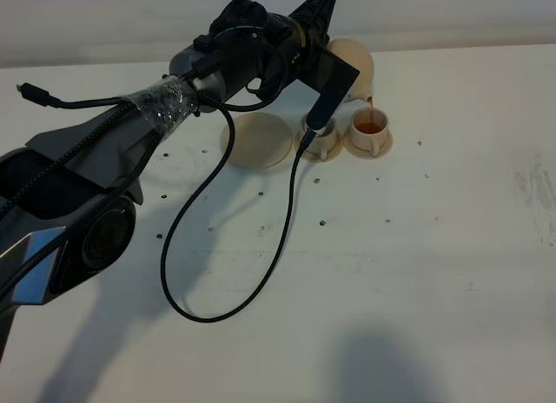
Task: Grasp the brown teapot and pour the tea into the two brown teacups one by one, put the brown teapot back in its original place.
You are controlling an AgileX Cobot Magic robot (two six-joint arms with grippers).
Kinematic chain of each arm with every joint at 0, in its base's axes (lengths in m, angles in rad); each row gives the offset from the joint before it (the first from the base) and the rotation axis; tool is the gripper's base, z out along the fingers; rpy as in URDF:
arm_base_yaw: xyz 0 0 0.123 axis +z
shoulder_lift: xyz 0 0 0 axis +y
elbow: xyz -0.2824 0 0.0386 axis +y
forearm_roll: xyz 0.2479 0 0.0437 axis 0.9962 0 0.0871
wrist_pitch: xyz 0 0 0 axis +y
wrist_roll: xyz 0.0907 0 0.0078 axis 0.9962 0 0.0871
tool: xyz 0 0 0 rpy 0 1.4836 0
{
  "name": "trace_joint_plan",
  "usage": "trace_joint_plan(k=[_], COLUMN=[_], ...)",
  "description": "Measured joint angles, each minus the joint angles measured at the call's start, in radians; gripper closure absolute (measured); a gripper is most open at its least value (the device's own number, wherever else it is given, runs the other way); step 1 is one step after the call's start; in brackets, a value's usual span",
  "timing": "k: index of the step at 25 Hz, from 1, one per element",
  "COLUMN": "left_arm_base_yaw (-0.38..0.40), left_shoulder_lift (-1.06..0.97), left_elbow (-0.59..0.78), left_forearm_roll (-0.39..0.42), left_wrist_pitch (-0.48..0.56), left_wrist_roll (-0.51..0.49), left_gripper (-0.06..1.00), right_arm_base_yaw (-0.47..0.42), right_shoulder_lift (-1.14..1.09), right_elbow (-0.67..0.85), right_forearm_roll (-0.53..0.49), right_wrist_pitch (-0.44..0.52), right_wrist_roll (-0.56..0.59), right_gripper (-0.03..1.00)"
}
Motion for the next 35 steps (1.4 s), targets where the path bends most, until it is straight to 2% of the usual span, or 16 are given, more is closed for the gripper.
trace_joint_plan(k=[17,35], left_arm_base_yaw=[-0.01,-0.01], left_shoulder_lift=[0.03,0.03], left_elbow=[0.0,0.0], left_forearm_roll=[0.005,0.069], left_wrist_pitch=[-0.038,-0.05], left_wrist_roll=[0.027,0.027], left_gripper=[0.84,0.84], right_arm_base_yaw=[0.0,0.0], right_shoulder_lift=[0.0,0.0], right_elbow=[0.0,0.0], right_forearm_roll=[0.0,0.0], right_wrist_pitch=[-0.001,-0.001], right_wrist_roll=[0.008,0.023], right_gripper=[0.45,0.45])
